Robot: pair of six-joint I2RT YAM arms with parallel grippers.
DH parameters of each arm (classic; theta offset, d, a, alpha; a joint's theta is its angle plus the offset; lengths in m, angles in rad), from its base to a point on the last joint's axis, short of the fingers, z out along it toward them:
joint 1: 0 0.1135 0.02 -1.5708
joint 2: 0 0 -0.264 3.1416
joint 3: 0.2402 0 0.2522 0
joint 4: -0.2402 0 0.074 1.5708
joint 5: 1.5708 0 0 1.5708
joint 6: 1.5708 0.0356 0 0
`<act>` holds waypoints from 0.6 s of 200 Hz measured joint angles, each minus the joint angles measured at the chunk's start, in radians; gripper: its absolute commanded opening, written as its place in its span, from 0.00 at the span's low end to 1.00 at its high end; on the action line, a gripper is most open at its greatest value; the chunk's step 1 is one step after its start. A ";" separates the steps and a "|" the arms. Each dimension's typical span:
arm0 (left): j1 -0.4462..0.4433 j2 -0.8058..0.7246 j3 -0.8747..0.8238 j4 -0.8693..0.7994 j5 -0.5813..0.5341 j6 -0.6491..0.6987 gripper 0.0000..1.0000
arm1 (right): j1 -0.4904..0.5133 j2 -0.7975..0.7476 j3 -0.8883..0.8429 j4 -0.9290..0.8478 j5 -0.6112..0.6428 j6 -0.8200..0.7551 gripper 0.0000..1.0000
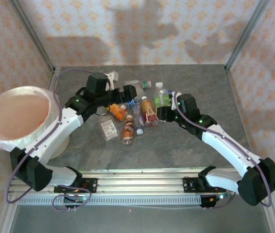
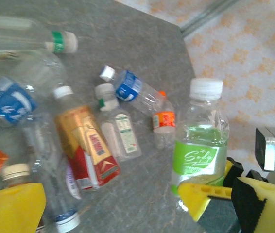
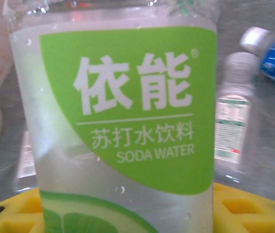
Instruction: Put the plastic bottles in the bin
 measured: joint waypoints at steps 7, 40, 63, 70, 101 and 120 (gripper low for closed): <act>-0.019 0.014 0.000 0.013 0.003 -0.004 1.00 | 0.006 0.000 0.000 0.021 -0.029 0.006 0.37; -0.078 0.055 0.000 0.068 0.018 -0.021 1.00 | 0.019 -0.004 -0.001 0.096 -0.151 0.037 0.38; -0.088 0.076 0.002 0.114 0.033 -0.042 1.00 | 0.023 -0.004 -0.001 0.145 -0.227 0.058 0.38; -0.090 0.084 0.002 0.133 0.044 -0.050 1.00 | 0.024 -0.003 -0.001 0.152 -0.234 0.069 0.38; -0.092 0.108 0.002 0.192 0.074 -0.084 1.00 | 0.020 -0.002 -0.002 0.166 -0.237 0.101 0.38; -0.098 0.118 0.008 0.199 0.072 -0.093 0.99 | 0.020 0.005 -0.002 0.169 -0.233 0.110 0.38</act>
